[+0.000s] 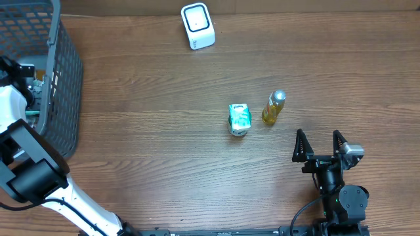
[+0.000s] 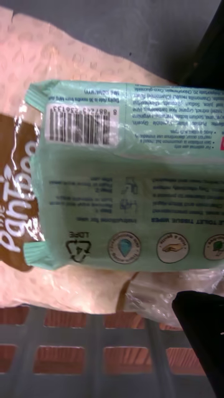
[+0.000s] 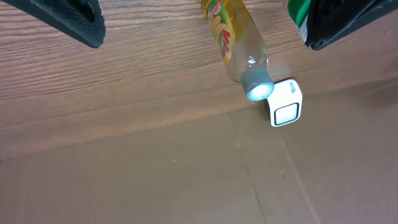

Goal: Scan the item barcode

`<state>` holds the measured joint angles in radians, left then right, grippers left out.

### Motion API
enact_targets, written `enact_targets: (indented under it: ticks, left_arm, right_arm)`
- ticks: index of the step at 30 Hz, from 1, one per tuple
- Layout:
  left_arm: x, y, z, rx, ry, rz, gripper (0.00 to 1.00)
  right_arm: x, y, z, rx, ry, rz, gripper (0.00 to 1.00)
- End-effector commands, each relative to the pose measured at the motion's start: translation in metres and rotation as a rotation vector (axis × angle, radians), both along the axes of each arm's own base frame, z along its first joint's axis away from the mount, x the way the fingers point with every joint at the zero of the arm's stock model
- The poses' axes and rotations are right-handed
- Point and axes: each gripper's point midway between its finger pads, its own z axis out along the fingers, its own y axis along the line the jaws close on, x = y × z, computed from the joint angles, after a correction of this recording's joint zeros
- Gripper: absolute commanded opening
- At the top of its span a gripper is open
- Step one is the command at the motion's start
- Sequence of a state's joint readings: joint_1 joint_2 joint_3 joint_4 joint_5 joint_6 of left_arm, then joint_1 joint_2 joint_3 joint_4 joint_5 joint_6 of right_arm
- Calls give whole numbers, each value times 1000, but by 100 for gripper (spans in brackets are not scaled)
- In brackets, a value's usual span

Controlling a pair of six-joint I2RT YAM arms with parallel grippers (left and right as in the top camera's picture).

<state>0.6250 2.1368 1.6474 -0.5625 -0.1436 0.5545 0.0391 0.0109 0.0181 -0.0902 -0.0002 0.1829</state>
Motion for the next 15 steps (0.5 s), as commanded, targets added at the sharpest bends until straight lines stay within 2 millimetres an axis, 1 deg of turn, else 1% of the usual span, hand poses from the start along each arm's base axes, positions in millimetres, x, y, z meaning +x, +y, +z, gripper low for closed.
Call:
enact_targets:
  ticks: [1,6,10,15]
  left_arm:
    - [0,7,2,32,23,-14,99]
    - [-3,13,1,39,27,-16,100]
    - [1,19,5,64,3,-12,99]
    - [2,25,8,87,-6,1,99]
  right_arm:
    - [0,-1,-2,-4,-4,-1,100]
    - [0,-1,-2,-4,-4,-1,100]
    - [0,-1,-2,-4,-4,-1,100]
    - [0,-1,-2,-5,-4,-1,100]
